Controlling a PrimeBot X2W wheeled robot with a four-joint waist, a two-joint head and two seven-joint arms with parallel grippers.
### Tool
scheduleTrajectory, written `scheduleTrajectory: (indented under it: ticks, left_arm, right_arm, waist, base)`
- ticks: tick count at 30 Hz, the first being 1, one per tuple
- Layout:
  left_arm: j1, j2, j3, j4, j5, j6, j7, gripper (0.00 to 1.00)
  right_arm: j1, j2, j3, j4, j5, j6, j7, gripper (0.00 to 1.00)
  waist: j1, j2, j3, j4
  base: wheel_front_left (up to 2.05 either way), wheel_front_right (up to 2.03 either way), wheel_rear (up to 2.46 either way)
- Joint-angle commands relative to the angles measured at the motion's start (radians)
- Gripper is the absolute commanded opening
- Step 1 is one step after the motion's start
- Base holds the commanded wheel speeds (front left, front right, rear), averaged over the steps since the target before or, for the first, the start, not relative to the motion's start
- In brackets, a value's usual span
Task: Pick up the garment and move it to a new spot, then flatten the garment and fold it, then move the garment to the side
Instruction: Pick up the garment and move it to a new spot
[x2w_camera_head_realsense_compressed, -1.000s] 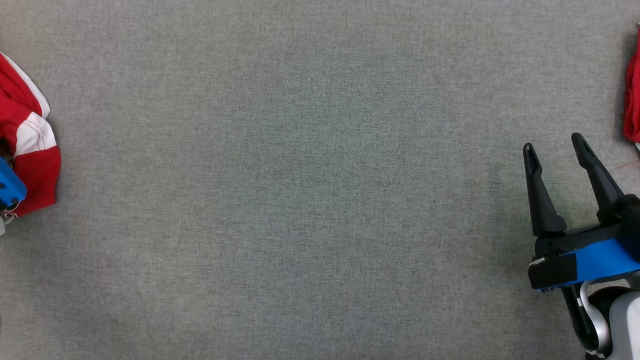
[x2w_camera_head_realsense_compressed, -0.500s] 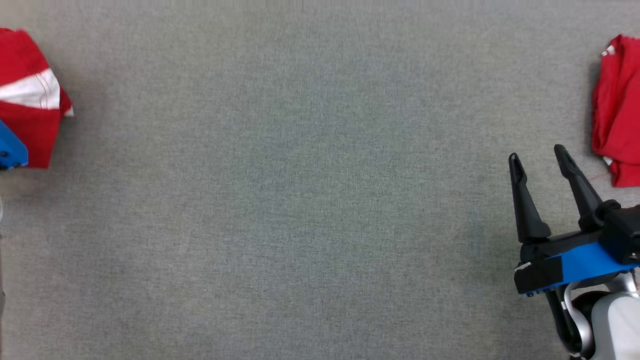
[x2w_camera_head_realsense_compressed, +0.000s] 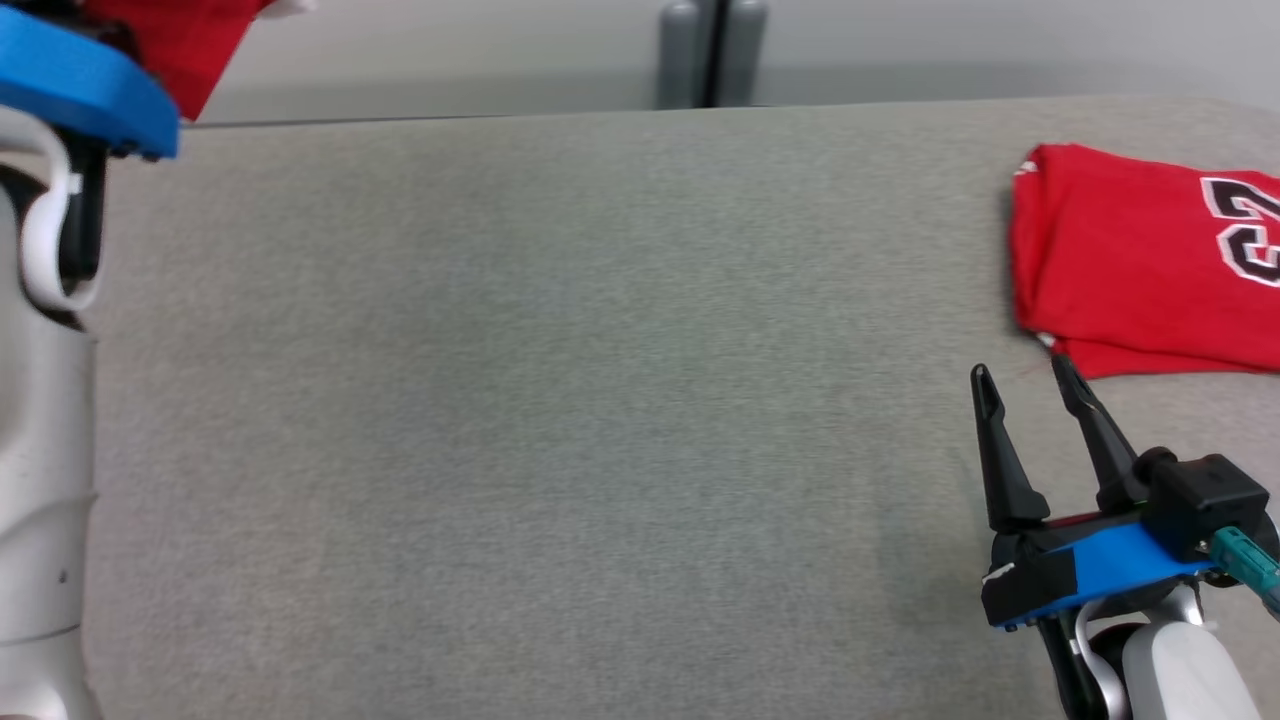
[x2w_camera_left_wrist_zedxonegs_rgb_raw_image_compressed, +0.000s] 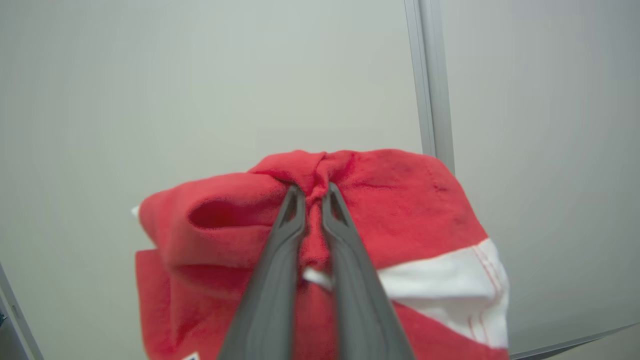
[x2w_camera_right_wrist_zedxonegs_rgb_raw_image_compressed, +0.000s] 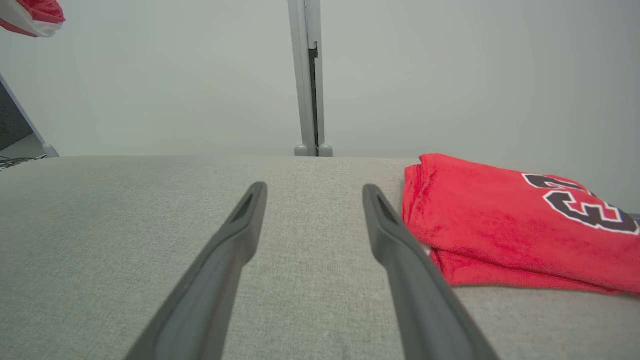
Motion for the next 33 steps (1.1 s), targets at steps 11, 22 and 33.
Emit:
scheduleTrajectory:
  ticks: [11,22,33]
  left_arm:
    - [0.051,-0.1,-0.148,-0.257,0.012,-0.002,0.134,0.0]
    - [0.263,-0.212,-0.253,-0.186,-0.029,0.019,0.09,0.0]
    - [0.484,-0.277,-0.376,0.042,-0.039,0.013,-0.023,1.0]
  right_arm:
    - [0.012,0.013,0.019,0.088,0.055,0.0,-0.063,1.0]
    - [-0.013,0.013,0.03,0.189,0.094,0.0,-0.114,1.0]
    - [-0.032,0.012,0.047,0.269,0.089,0.0,-0.135,1.0]
  waist:
    - [0.0002,0.0001,-0.042,-0.178]
    - [0.0002,0.0001,-0.03,-0.224]
    - [0.0002,0.0001,-0.047,-0.193]
  base:
    - [0.0,0.0,0.0]
    - [0.0,0.0,0.0]
    - [0.0,0.0,0.0]
